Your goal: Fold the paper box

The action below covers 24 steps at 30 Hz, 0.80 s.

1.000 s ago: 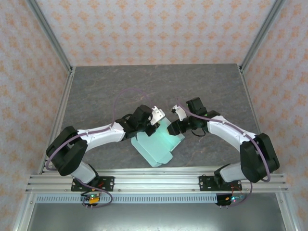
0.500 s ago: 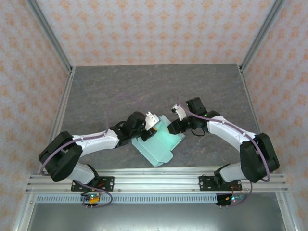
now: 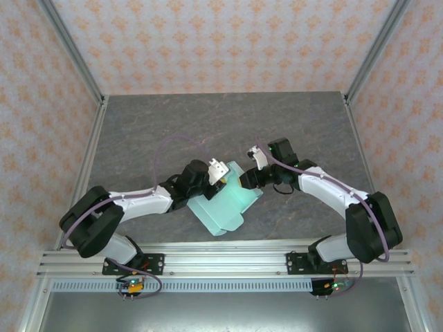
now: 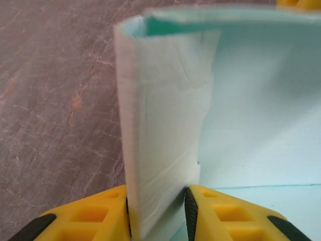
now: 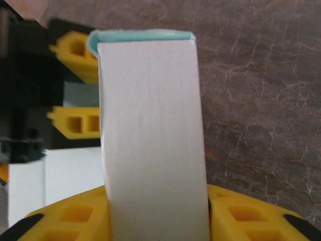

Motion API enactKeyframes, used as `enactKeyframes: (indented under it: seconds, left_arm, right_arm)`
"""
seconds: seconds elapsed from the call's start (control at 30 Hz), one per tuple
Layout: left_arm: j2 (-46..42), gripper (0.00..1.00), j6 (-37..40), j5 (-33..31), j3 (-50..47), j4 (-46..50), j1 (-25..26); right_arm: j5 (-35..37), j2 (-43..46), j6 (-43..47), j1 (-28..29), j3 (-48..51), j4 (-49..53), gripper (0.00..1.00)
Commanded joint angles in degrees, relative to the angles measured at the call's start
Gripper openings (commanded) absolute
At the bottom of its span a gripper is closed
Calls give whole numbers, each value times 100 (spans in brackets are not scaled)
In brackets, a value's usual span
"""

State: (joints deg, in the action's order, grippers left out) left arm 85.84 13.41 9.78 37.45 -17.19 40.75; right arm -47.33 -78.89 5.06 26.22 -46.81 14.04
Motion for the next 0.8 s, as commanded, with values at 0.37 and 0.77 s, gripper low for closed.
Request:
enactKeyframes:
  seconds: [0.37,0.77]
  left_arm:
    - [221,2,229,-351,195,-557,-27]
    - [387,10,-52,-847,191,-914,135]
  right_arm:
    - [193,293,-1079,439,217,-758,42]
    - [687,235,-1513,806,392,-1203,42]
